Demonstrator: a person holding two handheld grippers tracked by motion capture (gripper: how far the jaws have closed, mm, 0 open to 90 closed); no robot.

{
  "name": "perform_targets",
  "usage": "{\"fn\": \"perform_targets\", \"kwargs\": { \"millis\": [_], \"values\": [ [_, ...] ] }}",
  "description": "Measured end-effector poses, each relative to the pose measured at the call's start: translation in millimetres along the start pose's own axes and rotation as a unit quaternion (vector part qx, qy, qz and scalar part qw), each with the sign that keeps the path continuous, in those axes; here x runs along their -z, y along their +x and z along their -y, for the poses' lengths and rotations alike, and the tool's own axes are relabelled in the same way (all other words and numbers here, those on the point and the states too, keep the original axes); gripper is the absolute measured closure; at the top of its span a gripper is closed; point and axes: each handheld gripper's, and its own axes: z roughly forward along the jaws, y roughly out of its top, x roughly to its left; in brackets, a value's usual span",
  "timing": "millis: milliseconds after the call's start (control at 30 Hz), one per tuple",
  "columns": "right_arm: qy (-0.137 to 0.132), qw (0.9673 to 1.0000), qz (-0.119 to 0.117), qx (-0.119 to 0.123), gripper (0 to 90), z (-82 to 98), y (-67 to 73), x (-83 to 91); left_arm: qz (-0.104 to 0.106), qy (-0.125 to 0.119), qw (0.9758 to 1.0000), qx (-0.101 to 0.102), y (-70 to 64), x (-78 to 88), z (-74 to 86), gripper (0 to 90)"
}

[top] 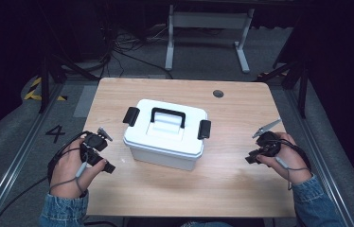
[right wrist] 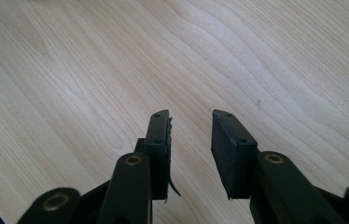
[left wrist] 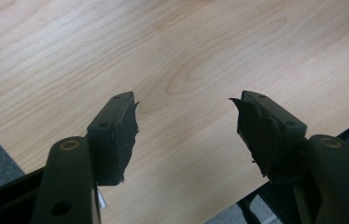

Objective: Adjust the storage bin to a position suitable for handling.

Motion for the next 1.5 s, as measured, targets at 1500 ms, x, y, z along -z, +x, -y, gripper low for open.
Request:
{"fn": "perform_targets", "kwargs": {
  "millis": [1500],
  "values": [
    [-0.057, 0.9941, -0.033, 0.086, 59.0, -79.2, 29.8, 59.0, 0.016, -0.054, 0.9979, 0.031, 12.8, 16.5, -1.0, 29.6]
  ]
}}
